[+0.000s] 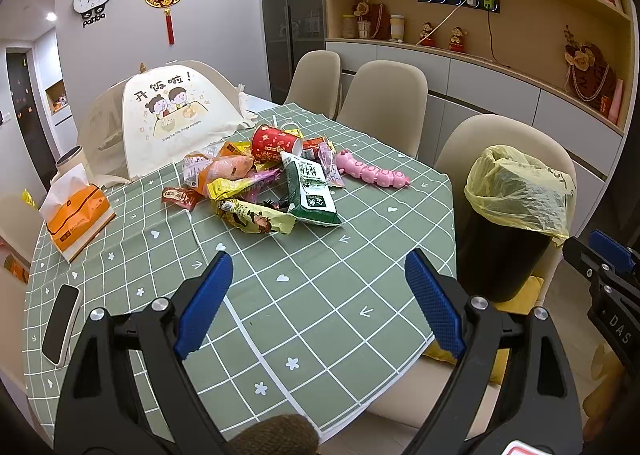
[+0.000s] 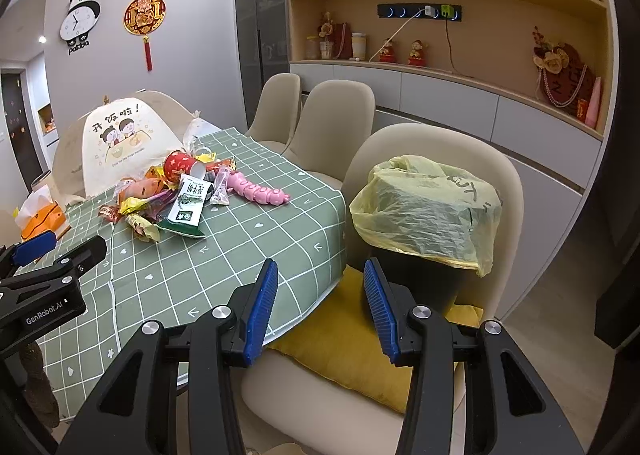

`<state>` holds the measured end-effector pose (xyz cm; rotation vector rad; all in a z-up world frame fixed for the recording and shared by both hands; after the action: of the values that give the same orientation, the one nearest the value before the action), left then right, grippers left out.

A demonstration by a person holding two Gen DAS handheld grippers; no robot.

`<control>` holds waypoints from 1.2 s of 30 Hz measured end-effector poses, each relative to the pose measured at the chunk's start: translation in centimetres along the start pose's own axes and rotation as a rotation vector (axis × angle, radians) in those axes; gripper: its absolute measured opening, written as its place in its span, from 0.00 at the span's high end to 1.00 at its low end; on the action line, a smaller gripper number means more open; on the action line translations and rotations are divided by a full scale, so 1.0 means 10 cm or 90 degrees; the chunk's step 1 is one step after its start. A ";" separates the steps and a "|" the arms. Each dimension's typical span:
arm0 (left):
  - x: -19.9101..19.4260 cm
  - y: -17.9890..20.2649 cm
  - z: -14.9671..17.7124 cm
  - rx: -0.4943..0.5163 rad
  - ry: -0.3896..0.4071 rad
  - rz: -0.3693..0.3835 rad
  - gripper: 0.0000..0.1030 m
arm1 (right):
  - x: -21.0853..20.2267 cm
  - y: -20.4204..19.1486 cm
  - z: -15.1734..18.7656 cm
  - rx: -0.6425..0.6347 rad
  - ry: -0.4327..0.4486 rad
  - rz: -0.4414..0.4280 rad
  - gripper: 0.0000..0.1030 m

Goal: Collect trash

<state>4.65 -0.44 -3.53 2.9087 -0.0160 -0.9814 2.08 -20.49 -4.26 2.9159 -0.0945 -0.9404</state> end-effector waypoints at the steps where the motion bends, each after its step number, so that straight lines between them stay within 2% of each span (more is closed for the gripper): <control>1: 0.00 0.00 0.00 -0.001 0.000 0.000 0.19 | 0.00 0.00 0.00 0.000 -0.001 0.000 0.58; 36: -0.07 -0.07 -0.01 -0.006 0.008 0.003 0.19 | -0.02 -0.06 0.03 0.003 -0.006 -0.002 0.58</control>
<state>4.15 0.31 -3.14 2.9042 -0.0176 -0.9598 1.76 -19.88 -4.44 2.9178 -0.0920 -0.9549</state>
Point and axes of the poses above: each gripper's, at about its wrist camera, not at the fingertips, and x roughly the way its jaws point, y to its right, z to its underside, the point moved 6 cm from there along x, roughly the way its jaws point, and after that the axes turned 9 degrees about -x, right-handed, at the moved point
